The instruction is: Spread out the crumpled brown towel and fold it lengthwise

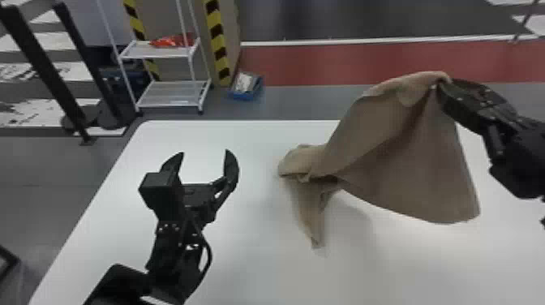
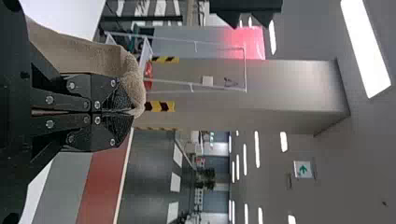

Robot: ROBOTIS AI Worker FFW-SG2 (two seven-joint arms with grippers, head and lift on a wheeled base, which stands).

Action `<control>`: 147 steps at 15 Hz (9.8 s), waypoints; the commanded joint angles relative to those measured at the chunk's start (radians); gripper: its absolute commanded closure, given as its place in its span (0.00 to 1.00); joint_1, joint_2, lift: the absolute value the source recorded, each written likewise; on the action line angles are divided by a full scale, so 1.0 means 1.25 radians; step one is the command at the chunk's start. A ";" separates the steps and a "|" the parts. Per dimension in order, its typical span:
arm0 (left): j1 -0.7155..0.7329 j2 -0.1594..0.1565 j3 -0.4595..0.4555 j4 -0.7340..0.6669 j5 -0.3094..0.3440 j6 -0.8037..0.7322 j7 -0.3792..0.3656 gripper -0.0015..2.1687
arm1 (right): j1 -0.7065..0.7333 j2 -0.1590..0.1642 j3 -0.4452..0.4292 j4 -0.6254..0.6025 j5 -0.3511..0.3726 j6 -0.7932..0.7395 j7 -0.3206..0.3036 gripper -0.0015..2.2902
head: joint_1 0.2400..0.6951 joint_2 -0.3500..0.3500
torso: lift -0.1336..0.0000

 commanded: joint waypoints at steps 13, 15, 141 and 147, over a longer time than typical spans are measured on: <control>-0.004 0.010 -0.125 0.001 -0.007 -0.011 -0.040 0.10 | -0.083 0.030 -0.133 0.657 0.040 -0.190 -0.019 0.65 | 1.00 0.11 | 0.08; -0.011 0.011 -0.170 0.001 -0.007 0.009 -0.054 0.10 | -0.061 0.033 -0.125 0.649 0.041 -0.195 -0.014 0.65 | 1.00 0.06 | 0.08; -0.065 0.003 -0.127 -0.084 -0.083 0.298 0.220 0.64 | -0.212 -0.171 -0.354 0.665 -0.025 -0.023 0.120 0.65 | 1.00 0.00 | 0.08; -0.061 0.009 -0.099 -0.111 -0.071 0.303 0.214 0.64 | -0.221 -0.182 -0.348 0.702 -0.040 -0.023 0.126 0.65 | 0.91 0.00 | 0.08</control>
